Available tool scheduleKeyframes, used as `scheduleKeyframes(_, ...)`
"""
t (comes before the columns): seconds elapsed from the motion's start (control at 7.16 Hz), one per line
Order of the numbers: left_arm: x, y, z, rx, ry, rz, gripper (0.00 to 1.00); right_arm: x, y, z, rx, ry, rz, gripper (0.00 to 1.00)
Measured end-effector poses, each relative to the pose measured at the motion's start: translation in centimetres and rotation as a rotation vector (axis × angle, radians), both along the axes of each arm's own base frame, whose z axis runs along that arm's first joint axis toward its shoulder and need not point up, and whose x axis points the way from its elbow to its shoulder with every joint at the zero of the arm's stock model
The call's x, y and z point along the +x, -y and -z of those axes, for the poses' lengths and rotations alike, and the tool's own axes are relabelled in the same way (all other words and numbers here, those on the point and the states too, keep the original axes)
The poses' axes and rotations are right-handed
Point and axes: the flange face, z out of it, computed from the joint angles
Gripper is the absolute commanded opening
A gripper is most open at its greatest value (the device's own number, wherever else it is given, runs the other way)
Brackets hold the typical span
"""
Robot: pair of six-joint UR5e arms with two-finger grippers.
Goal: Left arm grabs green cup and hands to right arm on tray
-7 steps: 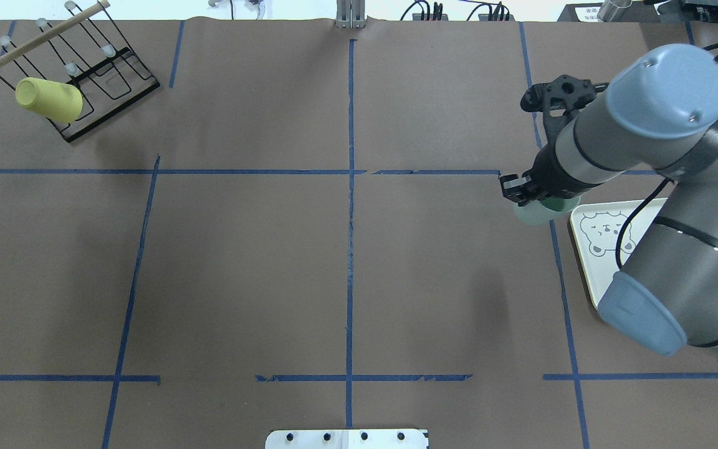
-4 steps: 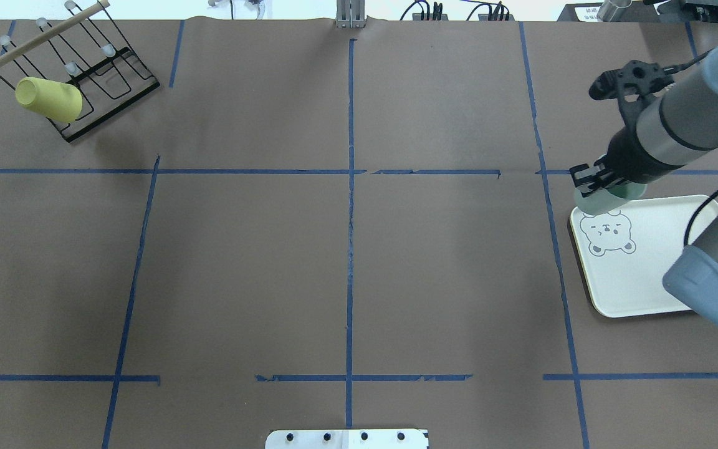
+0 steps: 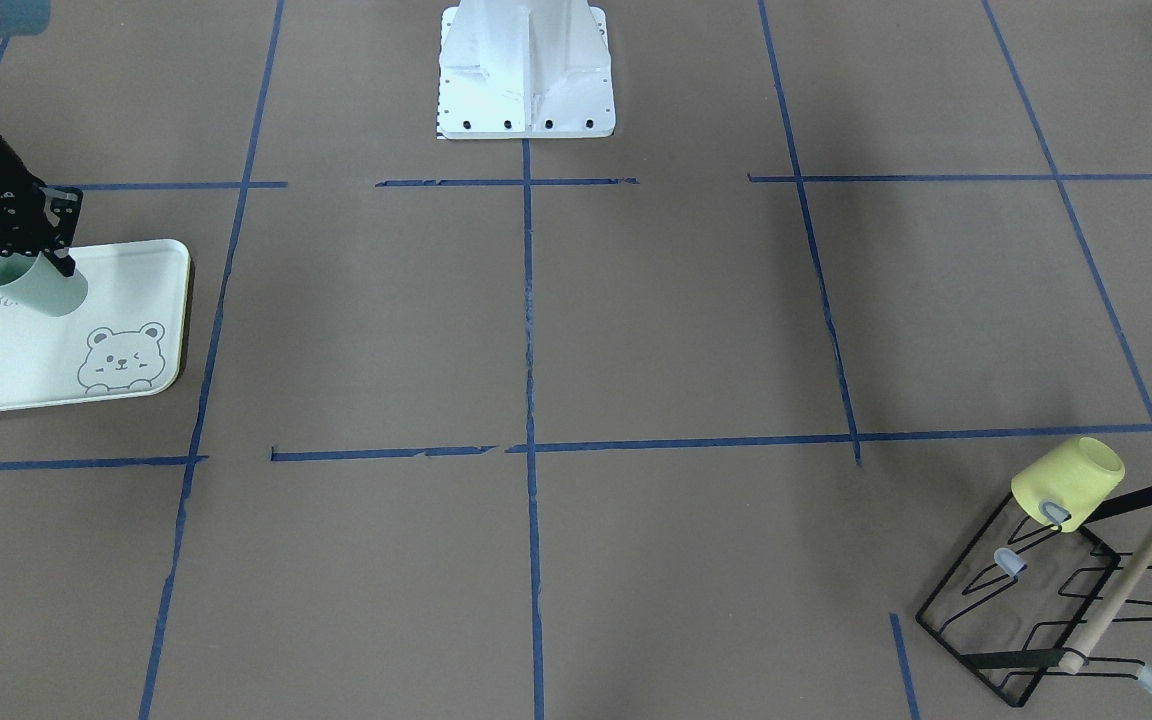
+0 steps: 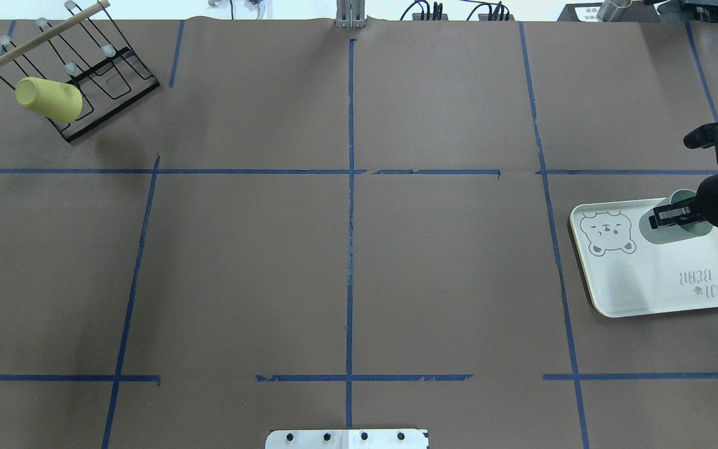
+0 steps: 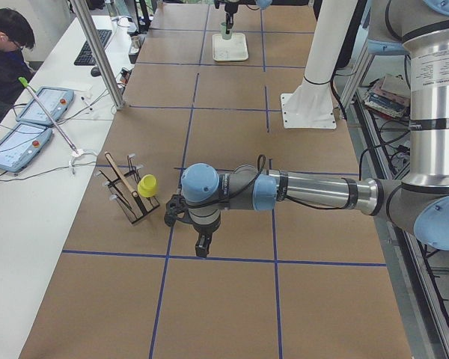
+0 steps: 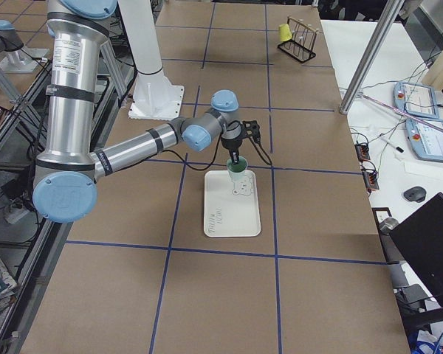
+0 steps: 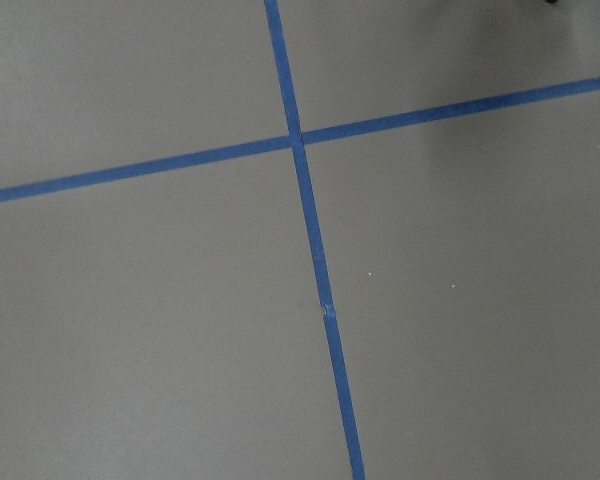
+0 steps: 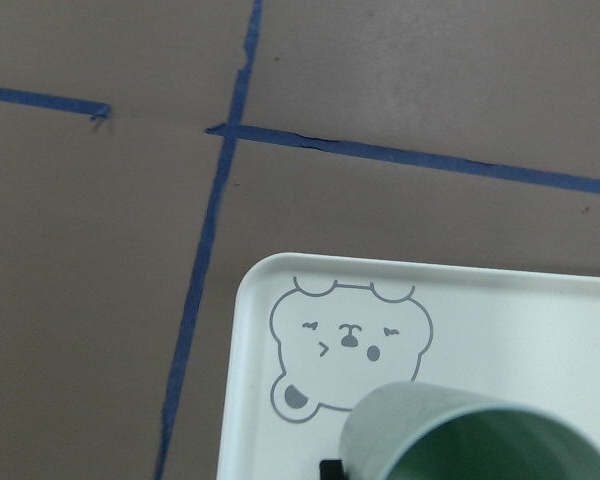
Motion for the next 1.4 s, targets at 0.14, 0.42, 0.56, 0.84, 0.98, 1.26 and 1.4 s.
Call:
scheduleKeyframes(0.14, 0.0, -0.1, 0.2, 0.003, -0.001, 0.001, 1.0, -0.7, 0.0, -2.3, 0.001, 0.017, -0.034, 0.04)
scheduleKeyframes(0.42, 0.0, -0.2, 0.3, 0.004, -0.003, 0.002, 1.0, -2.2, -0.2, -6.0, -0.016, -0.005, -0.041, 0.4)
scheduleKeyframes(0.56, 0.0, -0.3, 0.3, 0.003, -0.003, 0.002, 1.0, -2.7, -0.5, -7.5, -0.033, -0.03, -0.035, 0.86)
scheduleKeyframes(0.84, 0.0, -0.3, 0.2, 0.002, -0.003, 0.003, 1.0, -3.1, -0.8, -8.8, -0.058, -0.063, -0.024, 1.0)
scheduleKeyframes(0.98, 0.0, -0.3, 0.2, 0.001, -0.003, 0.004, 1.0, -3.0, -0.8, -8.6, -0.068, -0.066, -0.015, 1.0)
scheduleKeyframes(1.26, 0.0, -0.2, 0.3, 0.002, -0.003, 0.003, 1.0, -0.3, -0.1, -5.7, -0.089, -0.087, 0.04, 1.0)
scheduleKeyframes(1.4, 0.0, -0.2, 0.3, 0.002, -0.003, 0.003, 1.0, 2.4, 0.6, -3.5, -0.075, -0.105, 0.087, 1.0)
